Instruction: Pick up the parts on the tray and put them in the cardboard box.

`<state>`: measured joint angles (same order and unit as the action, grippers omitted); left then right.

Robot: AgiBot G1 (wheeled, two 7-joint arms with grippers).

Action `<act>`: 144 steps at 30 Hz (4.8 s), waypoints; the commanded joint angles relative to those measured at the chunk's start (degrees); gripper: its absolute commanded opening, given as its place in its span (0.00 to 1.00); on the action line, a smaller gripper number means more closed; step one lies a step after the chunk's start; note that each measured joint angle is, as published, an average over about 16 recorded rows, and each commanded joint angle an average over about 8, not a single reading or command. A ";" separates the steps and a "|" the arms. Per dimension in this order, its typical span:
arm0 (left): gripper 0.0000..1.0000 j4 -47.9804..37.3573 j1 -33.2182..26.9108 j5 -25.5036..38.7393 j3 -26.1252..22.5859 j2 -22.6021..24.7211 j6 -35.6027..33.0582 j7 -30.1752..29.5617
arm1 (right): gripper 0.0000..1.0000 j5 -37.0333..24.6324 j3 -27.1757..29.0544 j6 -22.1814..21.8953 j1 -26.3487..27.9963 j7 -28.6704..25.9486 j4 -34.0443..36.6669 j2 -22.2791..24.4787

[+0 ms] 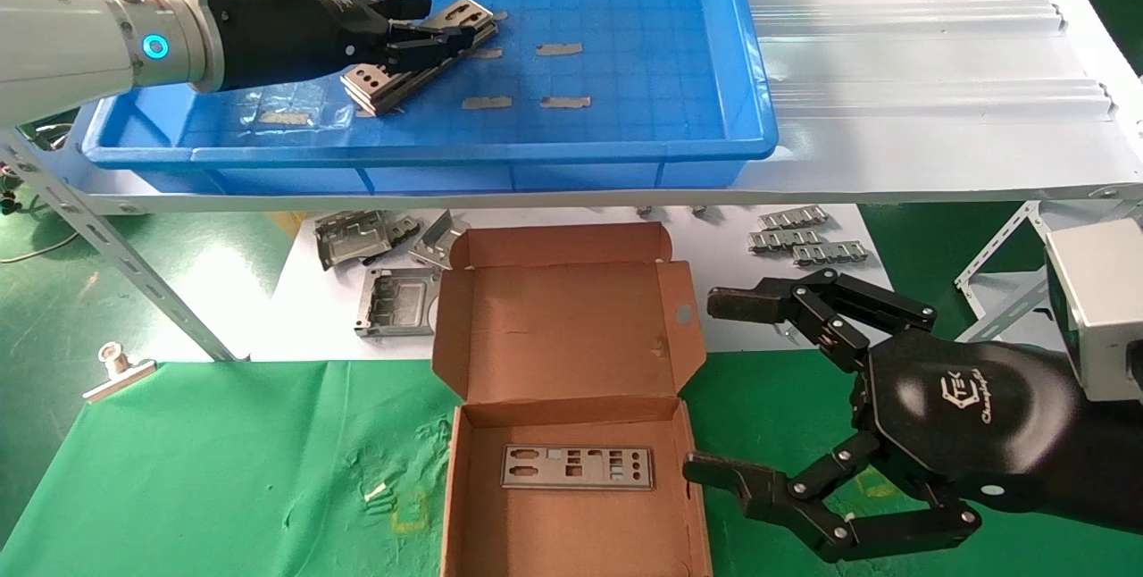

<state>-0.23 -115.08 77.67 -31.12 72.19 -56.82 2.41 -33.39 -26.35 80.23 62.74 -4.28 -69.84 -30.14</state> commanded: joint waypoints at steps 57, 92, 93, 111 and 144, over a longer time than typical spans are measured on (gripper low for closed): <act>1.00 0.26 -0.57 -1.19 0.83 -0.73 -0.77 1.53 | 1.00 0.00 0.00 0.00 0.00 0.00 0.00 0.00; 0.10 -0.65 2.12 -3.38 2.34 1.08 4.66 -3.66 | 1.00 0.00 0.00 0.00 0.00 0.00 0.00 0.00; 0.05 -0.61 2.15 -3.39 2.35 1.08 4.68 -3.72 | 1.00 0.00 0.00 0.00 0.00 0.00 0.00 0.00; 0.00 -0.31 2.81 -3.85 2.67 0.95 4.35 -4.93 | 1.00 0.00 0.00 0.00 0.00 0.00 0.00 0.00; 0.00 1.00 1.92 -3.84 2.67 0.24 3.24 -3.60 | 1.00 0.00 0.00 0.00 0.00 0.00 0.00 0.00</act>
<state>1.01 -113.25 73.78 -28.44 72.28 -54.44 -1.03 -33.39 -26.35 80.23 62.74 -4.28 -69.84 -30.13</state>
